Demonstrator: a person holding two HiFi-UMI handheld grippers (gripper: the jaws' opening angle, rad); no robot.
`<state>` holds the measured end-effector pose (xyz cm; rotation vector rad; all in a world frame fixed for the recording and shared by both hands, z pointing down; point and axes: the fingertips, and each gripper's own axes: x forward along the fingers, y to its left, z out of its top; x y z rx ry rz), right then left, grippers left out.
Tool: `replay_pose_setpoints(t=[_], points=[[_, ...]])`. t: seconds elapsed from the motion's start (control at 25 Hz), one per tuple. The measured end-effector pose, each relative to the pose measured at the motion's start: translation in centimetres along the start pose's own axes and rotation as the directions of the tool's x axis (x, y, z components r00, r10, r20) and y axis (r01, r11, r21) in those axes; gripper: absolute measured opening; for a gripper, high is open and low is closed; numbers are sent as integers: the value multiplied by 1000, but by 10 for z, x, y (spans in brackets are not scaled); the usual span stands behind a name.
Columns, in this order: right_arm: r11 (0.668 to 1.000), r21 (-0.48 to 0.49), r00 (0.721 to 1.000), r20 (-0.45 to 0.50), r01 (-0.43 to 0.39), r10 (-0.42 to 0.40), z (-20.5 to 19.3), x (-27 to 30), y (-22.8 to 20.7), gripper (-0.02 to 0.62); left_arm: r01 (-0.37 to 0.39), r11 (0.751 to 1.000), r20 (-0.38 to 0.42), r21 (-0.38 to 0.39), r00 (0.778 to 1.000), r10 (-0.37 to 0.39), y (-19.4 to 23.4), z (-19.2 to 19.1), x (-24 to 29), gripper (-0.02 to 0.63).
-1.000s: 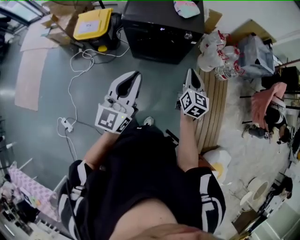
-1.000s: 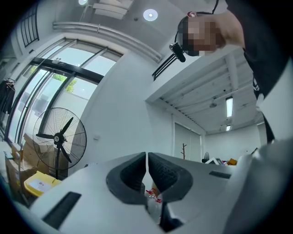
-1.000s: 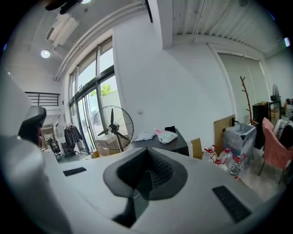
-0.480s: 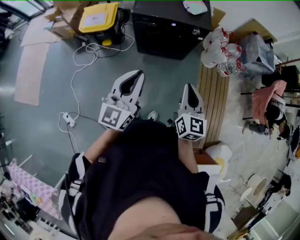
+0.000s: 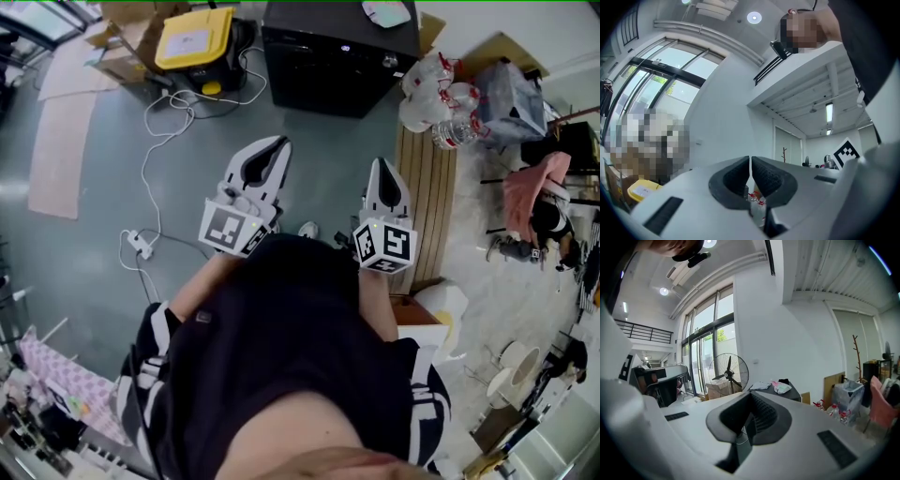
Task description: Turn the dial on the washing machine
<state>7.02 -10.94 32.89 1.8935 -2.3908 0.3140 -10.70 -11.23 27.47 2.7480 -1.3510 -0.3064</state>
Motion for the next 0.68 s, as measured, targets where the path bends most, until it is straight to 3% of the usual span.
replay_pose_setpoints(t=[0.68], points=[[1000,0,1000,1,15,-15,-4,4,13,25,10,1000,-4,-5,1000,-10,12,0,-9,35]])
